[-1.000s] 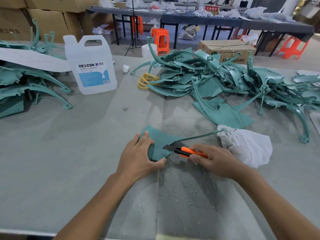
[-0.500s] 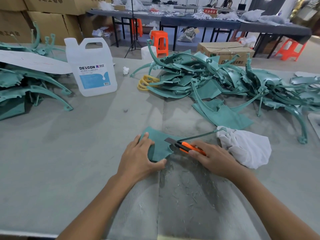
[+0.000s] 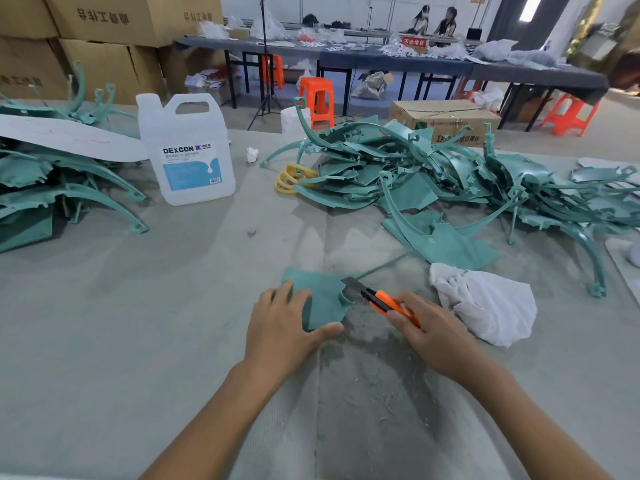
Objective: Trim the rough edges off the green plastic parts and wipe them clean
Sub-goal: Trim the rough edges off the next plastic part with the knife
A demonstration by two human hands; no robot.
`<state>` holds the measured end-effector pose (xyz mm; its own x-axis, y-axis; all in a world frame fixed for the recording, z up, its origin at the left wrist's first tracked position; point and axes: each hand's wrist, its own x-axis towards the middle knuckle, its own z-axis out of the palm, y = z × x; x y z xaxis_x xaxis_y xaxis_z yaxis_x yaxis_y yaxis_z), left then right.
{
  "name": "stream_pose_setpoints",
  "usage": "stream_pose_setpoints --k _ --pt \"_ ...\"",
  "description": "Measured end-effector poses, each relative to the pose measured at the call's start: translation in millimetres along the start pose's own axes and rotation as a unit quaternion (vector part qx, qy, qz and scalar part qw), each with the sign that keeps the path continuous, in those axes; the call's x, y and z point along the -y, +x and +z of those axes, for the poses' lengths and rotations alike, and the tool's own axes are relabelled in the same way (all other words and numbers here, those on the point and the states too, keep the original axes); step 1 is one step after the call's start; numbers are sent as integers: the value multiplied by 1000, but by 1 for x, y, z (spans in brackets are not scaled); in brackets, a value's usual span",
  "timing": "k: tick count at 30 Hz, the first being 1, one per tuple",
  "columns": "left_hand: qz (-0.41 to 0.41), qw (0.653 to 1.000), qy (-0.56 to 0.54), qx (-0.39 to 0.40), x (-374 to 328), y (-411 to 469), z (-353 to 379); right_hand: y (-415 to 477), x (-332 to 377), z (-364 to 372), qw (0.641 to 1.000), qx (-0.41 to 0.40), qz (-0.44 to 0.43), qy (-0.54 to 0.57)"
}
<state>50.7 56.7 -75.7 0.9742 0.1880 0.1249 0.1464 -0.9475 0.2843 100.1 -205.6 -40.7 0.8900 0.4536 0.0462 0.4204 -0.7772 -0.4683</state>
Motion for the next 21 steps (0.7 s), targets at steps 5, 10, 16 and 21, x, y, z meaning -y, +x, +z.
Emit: stream_pose_setpoints --k 5,10,16,21 --pt "52 995 63 -48 -1 3 -3 -13 -7 0 999 -23 -14 -28" --pt "97 992 3 76 8 30 -9 -19 -12 -1 999 1 -27 -35" --pt "56 996 6 66 12 21 1 -15 -16 -6 998 32 -31 -35" --pt "52 996 -16 77 13 19 4 -6 -18 -6 995 72 -34 -57"
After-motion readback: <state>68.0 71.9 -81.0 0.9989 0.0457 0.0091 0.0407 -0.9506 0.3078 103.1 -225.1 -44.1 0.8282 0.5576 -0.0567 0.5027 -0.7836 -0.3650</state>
